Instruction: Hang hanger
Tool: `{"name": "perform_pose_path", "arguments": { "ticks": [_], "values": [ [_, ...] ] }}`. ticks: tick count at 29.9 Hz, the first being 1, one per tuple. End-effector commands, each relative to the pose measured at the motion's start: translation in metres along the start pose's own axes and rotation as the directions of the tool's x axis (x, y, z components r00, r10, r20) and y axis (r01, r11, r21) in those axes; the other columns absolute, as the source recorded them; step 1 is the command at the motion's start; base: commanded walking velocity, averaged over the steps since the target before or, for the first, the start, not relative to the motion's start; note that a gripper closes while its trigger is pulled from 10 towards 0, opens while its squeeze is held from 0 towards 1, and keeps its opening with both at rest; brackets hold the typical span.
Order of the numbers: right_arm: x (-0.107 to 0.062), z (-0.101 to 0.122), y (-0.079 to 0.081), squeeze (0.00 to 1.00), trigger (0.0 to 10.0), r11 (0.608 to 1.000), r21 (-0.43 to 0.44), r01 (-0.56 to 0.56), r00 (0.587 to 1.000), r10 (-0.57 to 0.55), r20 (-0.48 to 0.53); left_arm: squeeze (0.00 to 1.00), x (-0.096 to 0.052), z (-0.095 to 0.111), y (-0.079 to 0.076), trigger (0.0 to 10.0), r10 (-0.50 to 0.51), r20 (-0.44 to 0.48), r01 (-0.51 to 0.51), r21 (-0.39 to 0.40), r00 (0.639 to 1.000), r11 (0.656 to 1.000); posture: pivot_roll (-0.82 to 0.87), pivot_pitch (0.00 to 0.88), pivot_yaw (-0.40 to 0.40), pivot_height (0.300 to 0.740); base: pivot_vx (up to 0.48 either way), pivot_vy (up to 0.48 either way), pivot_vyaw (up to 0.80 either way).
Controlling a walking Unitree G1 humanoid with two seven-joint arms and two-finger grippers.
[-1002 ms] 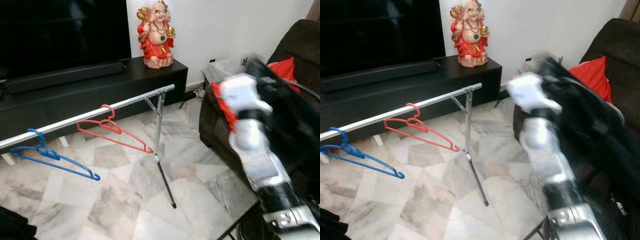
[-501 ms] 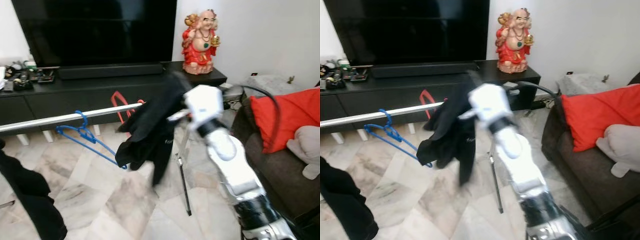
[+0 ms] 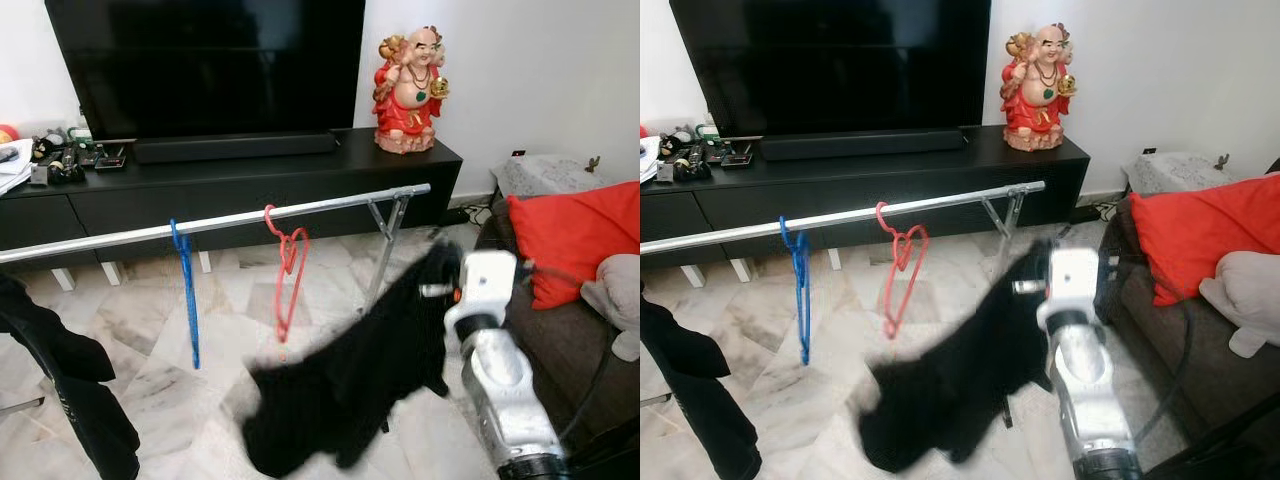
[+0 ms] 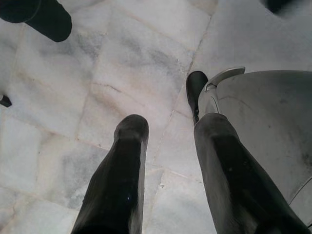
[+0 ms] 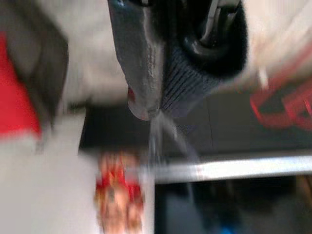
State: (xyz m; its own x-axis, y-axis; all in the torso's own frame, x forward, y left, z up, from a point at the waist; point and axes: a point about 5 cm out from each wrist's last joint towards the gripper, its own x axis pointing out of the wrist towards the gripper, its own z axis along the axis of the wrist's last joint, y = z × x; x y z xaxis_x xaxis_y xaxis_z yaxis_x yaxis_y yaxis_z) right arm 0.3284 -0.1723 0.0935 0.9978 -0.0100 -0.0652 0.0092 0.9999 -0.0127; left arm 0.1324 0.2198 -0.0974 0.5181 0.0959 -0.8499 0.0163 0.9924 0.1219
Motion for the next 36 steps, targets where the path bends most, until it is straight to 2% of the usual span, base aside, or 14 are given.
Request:
{"name": "perform_pose_path", "arguments": {
  "ticks": [1,6,12,16,17,21,23,25,29,33,36],
  "values": [
    [0.001,-0.009,-0.003,0.00,10.0,0.998,0.056,0.030,0.999,-0.029,-0.029,0.00,0.000,-0.003,0.001,10.0,0.005,-0.014,-0.005,-0.007,1.000,1.000,0.06,0.000,0.000,0.740,0.000,0.000,0.00],
    [-0.011,-0.062,-0.001,0.00,10.0,0.988,0.122,0.089,0.962,-0.054,-0.269,0.00,0.000,-0.003,0.000,10.0,0.003,-0.013,-0.003,-0.008,1.000,1.000,0.07,0.000,-0.004,0.740,0.000,0.000,0.00],
    [-0.026,-0.091,0.009,0.00,10.0,0.992,0.110,0.067,0.927,-0.021,-0.375,0.00,-0.001,-0.004,0.000,10.0,0.010,-0.010,-0.010,-0.019,1.000,1.000,0.07,0.000,-0.002,0.740,0.000,0.000,0.00],
    [-0.038,-0.109,0.005,0.00,10.0,0.987,0.105,0.123,0.890,-0.063,-0.451,0.00,-0.001,-0.005,0.001,10.0,0.010,-0.006,-0.010,-0.030,1.000,0.999,0.07,0.000,0.007,0.740,0.000,0.000,0.00],
    [-0.046,-0.118,0.003,0.00,10.0,0.985,0.101,0.141,0.866,-0.073,-0.494,0.00,-0.001,-0.005,0.002,10.0,0.013,-0.004,-0.013,-0.048,1.000,0.999,0.07,0.000,0.009,0.740,0.000,0.000,0.00],
    [-0.063,-0.136,0.002,0.00,10.0,0.984,0.099,0.149,0.823,-0.068,-0.564,0.00,-0.002,-0.007,0.002,10.0,0.019,-0.002,-0.019,-0.086,1.000,0.996,0.07,0.000,0.007,0.740,0.000,0.000,0.00],
    [-0.067,-0.139,0.002,0.00,10.0,0.985,0.102,0.141,0.817,-0.058,-0.574,0.00,-0.002,-0.008,0.001,10.0,0.023,-0.002,-0.023,-0.102,1.000,0.995,0.07,0.000,0.006,0.740,0.000,0.000,0.00],
    [-0.078,-0.149,0.003,0.00,10.0,0.989,0.084,0.120,0.795,-0.045,-0.604,0.00,-0.002,-0.009,0.001,10.0,0.024,-0.002,-0.024,-0.113,1.000,0.993,0.07,0.000,0.005,0.740,0.000,0.000,0.00],
    [-0.085,-0.154,0.003,0.00,10.0,0.986,0.102,0.134,0.786,-0.043,-0.616,0.00,-0.003,-0.011,0.000,10.0,0.027,-0.010,-0.028,-0.123,1.000,0.992,0.08,0.000,0.003,0.740,0.000,0.000,0.00],
    [-0.092,-0.159,0.003,0.00,10.0,0.993,0.053,0.103,0.770,-0.046,-0.636,0.00,-0.003,-0.013,0.000,10.0,0.036,-0.016,-0.038,-0.161,0.999,0.986,0.08,0.000,-0.001,0.740,0.000,0.000,0.00],
    [-0.093,-0.160,0.001,0.00,10.0,0.995,0.016,0.094,0.772,-0.062,-0.632,0.00,-0.003,-0.014,-0.001,10.0,0.036,-0.018,-0.039,-0.169,0.999,0.985,0.08,0.000,-0.004,0.740,0.000,0.000,0.71]
  ]
}}
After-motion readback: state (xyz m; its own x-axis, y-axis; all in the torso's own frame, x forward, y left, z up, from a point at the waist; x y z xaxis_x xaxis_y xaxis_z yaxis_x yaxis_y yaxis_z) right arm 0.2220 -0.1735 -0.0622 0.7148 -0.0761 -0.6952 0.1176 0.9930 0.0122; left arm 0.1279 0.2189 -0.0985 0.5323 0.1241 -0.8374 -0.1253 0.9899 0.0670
